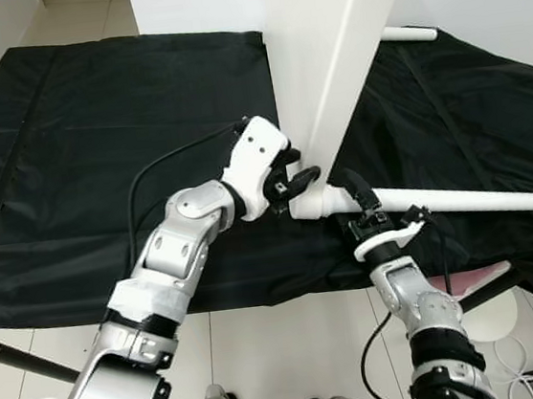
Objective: Building children table
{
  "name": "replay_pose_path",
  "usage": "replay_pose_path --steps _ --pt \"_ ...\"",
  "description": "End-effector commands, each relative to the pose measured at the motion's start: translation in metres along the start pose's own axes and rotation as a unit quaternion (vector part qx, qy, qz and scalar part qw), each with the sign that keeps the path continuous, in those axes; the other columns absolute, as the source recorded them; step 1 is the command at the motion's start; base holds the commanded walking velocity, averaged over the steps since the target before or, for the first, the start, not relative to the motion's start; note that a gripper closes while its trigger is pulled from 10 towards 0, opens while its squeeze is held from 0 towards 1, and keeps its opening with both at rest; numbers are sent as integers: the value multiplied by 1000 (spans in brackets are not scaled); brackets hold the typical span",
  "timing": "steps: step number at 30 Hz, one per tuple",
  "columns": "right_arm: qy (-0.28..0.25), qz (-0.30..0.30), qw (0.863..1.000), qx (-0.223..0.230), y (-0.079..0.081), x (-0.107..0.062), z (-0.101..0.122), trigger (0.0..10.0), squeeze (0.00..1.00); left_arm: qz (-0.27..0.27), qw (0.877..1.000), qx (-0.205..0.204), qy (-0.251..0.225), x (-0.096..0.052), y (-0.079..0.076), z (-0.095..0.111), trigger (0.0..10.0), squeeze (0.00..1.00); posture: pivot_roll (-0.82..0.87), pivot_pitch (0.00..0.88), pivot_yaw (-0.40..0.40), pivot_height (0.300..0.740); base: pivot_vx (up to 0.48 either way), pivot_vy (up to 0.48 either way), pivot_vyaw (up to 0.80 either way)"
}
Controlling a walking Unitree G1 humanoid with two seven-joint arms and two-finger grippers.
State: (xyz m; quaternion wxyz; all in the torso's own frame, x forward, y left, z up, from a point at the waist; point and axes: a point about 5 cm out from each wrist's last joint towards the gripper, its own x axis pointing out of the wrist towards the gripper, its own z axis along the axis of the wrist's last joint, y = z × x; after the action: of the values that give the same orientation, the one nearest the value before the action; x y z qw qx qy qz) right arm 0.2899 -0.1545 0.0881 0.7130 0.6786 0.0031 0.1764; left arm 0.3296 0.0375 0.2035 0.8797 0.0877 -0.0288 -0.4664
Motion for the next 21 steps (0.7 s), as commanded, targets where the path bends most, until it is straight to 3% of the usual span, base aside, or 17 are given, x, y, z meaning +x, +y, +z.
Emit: replay_pose_path --steps 1,6,14,16,18,21 --pt "25 22 999 9 10 -3 -7 10000 0 170 985 -13 10 -2 22 -1 10000 0 62 70 -37 740 0 0 0" --pt "30 67 997 15 33 -15 -10 10000 0 182 983 -9 3 -2 26 4 10000 0 57 73 -36 740 0 0 0" --pt "30 67 997 9 41 -26 -12 10000 0 185 983 -10 2 -1 28 7 10000 0 57 73 -36 740 0 0 0" --pt "33 76 997 -8 47 -33 -12 10000 0 185 983 -11 1 0 28 8 10000 0 52 74 -34 740 0 0 0" --pt "30 94 993 -71 64 -39 -4 10000 0 170 985 -24 -8 -1 26 9 10000 0 45 76 -26 740 0 0 0" --pt "22 91 991 -90 67 -36 1 10000 0 156 987 -27 -15 -2 22 10 10000 0 45 76 -26 740 0 0 0"
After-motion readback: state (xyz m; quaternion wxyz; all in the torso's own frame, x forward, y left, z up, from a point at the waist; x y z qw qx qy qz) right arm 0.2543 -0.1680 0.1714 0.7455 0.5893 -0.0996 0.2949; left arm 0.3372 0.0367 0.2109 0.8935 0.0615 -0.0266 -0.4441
